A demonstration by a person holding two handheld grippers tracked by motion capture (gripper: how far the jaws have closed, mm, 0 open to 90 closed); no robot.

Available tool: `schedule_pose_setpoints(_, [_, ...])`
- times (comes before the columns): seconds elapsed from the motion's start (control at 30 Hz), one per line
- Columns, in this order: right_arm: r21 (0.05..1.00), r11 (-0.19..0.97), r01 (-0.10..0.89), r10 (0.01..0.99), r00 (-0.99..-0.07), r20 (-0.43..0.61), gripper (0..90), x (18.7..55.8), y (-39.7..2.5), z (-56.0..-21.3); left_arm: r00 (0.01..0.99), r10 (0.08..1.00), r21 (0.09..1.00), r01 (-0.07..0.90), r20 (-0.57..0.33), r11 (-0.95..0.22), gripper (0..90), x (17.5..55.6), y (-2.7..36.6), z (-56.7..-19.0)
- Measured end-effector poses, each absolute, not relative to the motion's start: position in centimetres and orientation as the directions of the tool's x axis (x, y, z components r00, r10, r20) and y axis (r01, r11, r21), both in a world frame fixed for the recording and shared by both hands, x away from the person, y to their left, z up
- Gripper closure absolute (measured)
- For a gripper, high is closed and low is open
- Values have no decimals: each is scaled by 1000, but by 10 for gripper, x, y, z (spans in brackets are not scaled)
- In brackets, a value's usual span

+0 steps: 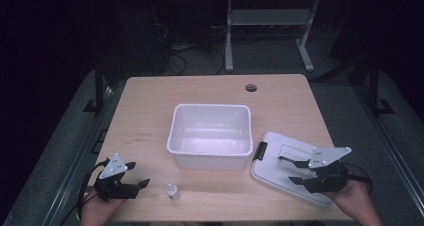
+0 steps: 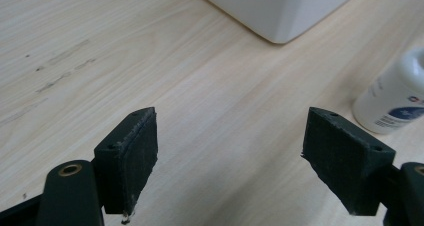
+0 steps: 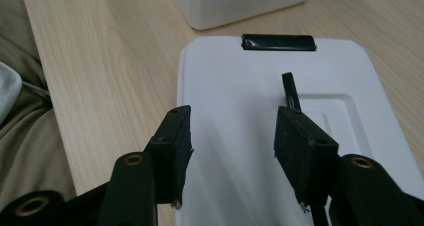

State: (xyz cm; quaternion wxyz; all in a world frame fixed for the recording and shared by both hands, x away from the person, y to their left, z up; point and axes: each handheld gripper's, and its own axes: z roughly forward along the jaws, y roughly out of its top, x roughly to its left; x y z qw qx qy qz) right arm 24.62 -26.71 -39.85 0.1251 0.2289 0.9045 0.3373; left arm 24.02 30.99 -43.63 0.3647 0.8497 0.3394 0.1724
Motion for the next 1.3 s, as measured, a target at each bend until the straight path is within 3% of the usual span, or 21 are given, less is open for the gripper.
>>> schedule_pose_setpoints(0.63, [709, 632, 314, 507, -859, -72, 409, 237, -261, -417, 856, 516, 708, 349, 25, -613, 256, 228, 310, -408])
schedule_pose_setpoints(1.3, [711, 624, 325, 497, -867, -40, 344, 240, -251, -422, 894, 445, 674, 304, 42, -674, 323, 231, 293, -401])
